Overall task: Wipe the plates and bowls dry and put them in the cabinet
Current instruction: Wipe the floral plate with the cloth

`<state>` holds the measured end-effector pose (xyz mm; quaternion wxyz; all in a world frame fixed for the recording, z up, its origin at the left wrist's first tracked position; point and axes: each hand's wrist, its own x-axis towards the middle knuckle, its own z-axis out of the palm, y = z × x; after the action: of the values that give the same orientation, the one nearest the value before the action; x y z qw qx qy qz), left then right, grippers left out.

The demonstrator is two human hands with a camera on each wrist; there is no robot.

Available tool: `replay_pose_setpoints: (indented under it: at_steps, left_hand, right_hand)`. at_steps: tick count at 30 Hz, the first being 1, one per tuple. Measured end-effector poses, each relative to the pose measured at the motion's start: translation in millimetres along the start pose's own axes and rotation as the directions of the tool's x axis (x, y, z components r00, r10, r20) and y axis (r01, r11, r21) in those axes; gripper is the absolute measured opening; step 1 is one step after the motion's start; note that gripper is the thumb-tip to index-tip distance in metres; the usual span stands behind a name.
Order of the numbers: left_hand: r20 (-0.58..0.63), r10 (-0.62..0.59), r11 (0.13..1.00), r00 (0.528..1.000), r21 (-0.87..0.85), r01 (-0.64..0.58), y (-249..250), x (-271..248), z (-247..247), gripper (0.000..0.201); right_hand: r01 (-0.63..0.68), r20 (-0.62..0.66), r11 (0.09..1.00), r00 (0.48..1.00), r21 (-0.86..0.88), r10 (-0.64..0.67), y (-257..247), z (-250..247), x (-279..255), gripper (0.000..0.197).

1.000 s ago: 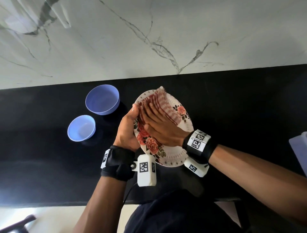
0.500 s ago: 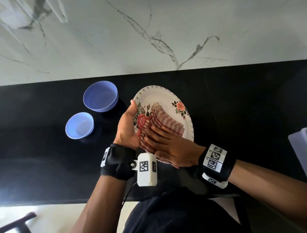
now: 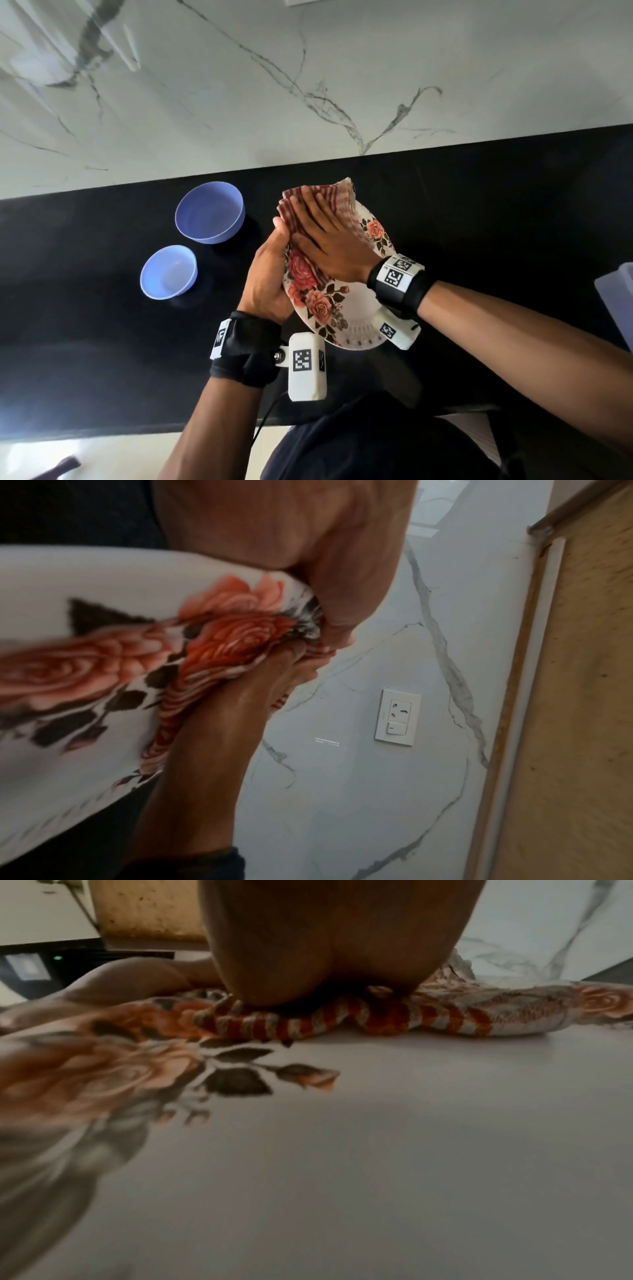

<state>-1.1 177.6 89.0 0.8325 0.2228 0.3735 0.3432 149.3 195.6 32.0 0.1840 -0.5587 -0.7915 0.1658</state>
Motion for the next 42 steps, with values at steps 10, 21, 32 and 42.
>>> replay_pose_setpoints:
  at_steps: [10, 21, 32, 42]
  left_hand:
    - [0.030, -0.060, 0.998, 0.998, -0.031, 0.061, -7.1, -6.1, -13.0, 0.074]
    - [0.039, -0.044, 0.998, 0.998, -0.050, 0.046, -3.7, -11.0, -2.8, 0.074]
    - [0.027, -0.086, 0.996, 0.996, -0.014, 0.086, 1.8, -5.4, -0.1, 0.077]
    - [-0.004, -0.146, 0.988, 0.989, -0.050, 0.145, 4.3, -1.4, -9.2, 0.082]
  right_hand:
    - [-0.334, 0.069, 0.942, 0.940, -0.027, 0.335, 35.1, -8.9, -9.6, 0.066]
    - [-0.077, 0.125, 0.964, 0.986, -0.253, 0.112, 57.0, 13.7, -72.0, 0.046]
    - [-0.008, -0.028, 0.997, 1.000, -0.082, 0.005, -22.9, 21.2, -43.0, 0.062]
    - [0.311, 0.250, 0.950, 0.922, -0.021, -0.296, -19.7, 13.9, -109.9, 0.061]
